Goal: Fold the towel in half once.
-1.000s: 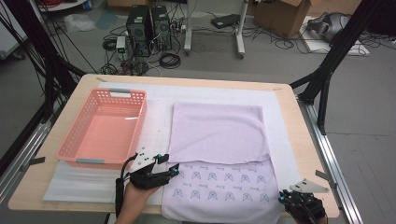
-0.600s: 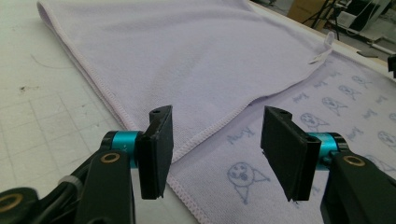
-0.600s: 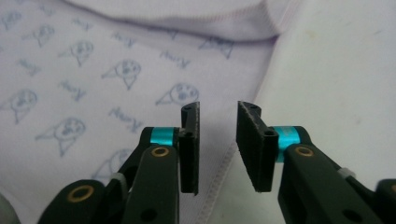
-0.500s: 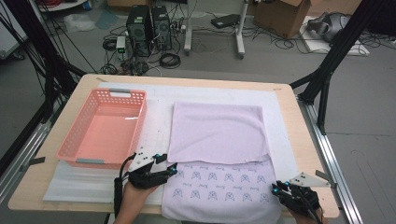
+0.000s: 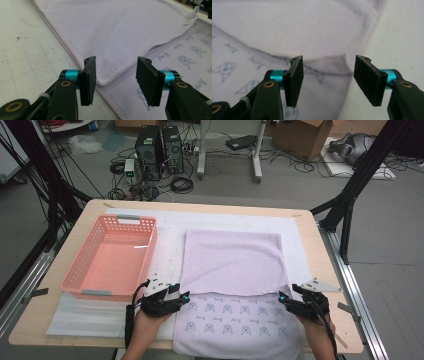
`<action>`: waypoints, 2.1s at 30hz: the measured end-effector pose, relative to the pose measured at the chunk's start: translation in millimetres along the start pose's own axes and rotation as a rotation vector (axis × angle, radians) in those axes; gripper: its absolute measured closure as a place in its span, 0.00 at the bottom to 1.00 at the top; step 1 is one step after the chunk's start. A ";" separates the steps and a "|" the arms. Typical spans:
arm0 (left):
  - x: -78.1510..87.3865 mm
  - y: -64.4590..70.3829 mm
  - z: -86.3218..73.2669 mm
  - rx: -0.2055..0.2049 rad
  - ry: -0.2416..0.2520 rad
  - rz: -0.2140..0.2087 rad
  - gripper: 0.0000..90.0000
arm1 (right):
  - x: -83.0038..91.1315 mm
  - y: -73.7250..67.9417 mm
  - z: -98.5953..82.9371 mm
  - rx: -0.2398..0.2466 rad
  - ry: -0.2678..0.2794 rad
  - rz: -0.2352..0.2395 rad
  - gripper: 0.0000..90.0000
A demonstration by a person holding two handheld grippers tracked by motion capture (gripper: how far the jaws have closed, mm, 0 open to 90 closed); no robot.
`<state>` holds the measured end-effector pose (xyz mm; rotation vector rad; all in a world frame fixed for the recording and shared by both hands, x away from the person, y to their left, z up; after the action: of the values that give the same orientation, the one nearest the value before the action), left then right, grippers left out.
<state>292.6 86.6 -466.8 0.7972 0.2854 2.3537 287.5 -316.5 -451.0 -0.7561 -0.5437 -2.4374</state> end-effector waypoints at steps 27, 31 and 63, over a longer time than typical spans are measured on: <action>-5.3 13.4 4.3 -0.032 -0.013 0.085 0.98 | -1.7 8.4 -12.9 0.001 0.006 0.038 0.95; 7.2 20.5 4.1 -0.029 0.013 0.043 0.98 | 10.5 4.7 -16.4 -0.002 0.032 0.043 0.95; 69.7 51.8 -51.2 -0.069 -0.014 -0.079 0.98 | 75.0 -52.6 -56.8 0.058 0.033 0.134 0.95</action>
<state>192.6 89.9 -454.7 0.7551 0.2243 2.2712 181.1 -331.5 -459.9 -0.7041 -0.5313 -2.2972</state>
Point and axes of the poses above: each handheld gripper's, and its own axes: x roughly backward along the jaws, z roughly out of its top, y roughly to its right, the point moved 4 cm from there along -x, roughly forward along the jaws, and after that the axes turned 15 degrees about x, right-handed, at the moved point
